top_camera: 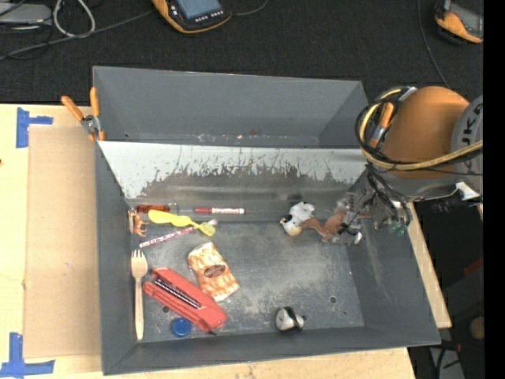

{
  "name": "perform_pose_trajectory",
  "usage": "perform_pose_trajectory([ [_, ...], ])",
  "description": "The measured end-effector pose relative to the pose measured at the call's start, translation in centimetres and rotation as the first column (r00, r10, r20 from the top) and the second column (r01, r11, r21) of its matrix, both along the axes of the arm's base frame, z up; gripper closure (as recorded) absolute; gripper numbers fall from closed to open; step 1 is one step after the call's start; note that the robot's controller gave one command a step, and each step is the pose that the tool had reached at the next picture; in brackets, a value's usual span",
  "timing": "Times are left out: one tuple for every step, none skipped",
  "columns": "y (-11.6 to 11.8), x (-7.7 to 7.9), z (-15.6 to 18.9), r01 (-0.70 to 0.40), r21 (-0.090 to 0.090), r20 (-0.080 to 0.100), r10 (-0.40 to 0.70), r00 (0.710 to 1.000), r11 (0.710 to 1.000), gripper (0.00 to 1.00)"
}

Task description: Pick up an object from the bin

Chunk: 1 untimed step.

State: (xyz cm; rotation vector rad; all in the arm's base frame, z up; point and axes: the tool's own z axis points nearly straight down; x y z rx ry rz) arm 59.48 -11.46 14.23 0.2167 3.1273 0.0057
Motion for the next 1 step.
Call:
perform_pose_trajectory([
  [0.07,-0.24,3.59,-0.001,0.003,-0.01,0.001,1.0,1.0,1.0],
])
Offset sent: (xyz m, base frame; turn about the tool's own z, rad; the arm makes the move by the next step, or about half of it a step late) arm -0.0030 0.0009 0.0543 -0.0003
